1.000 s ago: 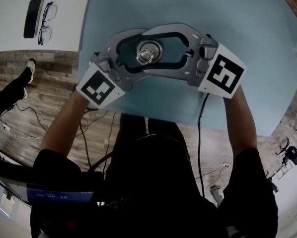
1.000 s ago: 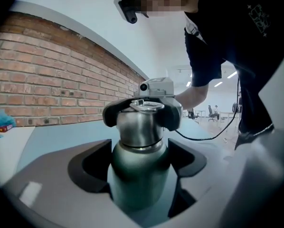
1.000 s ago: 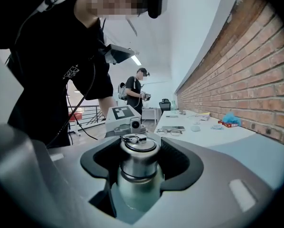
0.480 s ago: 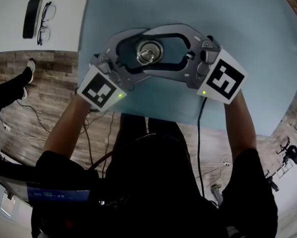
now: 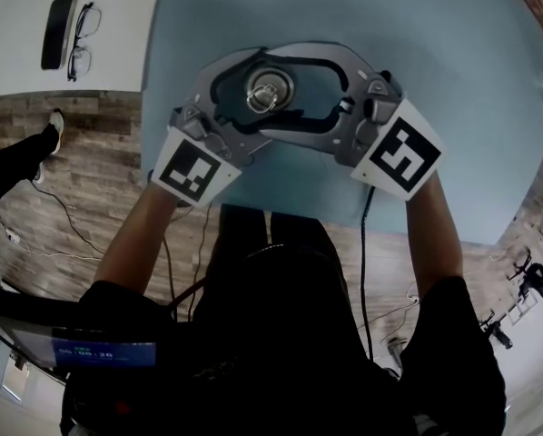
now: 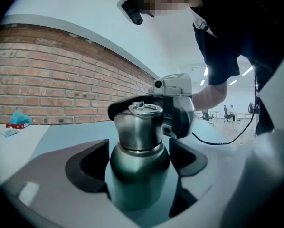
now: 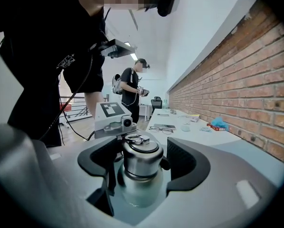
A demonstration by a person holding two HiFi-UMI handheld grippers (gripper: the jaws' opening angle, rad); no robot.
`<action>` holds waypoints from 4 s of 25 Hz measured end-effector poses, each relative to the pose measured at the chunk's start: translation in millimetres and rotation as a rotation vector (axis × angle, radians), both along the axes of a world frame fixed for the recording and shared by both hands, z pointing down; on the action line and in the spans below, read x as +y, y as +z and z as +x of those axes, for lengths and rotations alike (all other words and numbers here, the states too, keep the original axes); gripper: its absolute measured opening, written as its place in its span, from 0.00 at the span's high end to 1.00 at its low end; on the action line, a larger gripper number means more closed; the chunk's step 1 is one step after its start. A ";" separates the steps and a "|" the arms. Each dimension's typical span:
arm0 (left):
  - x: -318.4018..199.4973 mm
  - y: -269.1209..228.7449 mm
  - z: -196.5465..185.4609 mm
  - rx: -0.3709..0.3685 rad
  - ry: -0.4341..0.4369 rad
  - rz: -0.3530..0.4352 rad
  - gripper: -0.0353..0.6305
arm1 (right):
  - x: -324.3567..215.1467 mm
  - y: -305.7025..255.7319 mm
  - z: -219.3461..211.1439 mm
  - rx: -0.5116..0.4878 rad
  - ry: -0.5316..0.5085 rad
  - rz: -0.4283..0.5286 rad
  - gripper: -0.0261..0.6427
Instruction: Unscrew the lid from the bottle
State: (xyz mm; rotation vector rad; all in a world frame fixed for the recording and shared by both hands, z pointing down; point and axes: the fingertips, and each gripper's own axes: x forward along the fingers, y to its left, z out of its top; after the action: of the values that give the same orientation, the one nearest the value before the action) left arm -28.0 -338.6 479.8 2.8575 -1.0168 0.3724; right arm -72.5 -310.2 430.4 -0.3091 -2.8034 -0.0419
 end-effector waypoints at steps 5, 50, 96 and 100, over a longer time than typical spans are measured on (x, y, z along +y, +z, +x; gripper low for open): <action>-1.2 2.7 -2.9 -0.001 -0.102 0.004 0.35 | 2.2 12.7 7.3 0.067 0.164 0.062 0.46; -12.8 -7.1 -10.4 0.021 -0.551 0.073 0.41 | -16.2 3.5 0.2 0.027 0.625 0.117 0.54; -7.3 -0.6 -2.6 0.040 0.096 0.032 0.40 | -19.1 -1.6 -4.1 -0.093 0.288 0.059 0.56; -8.2 0.4 -3.2 0.013 0.080 0.027 0.39 | -18.5 0.8 -4.4 -0.083 0.289 0.074 0.56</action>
State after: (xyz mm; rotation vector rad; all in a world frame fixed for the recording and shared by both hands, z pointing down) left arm -31.2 -346.8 480.2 2.9267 -0.9149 0.3479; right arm -76.9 -328.7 431.1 0.1187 -2.8902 -0.0937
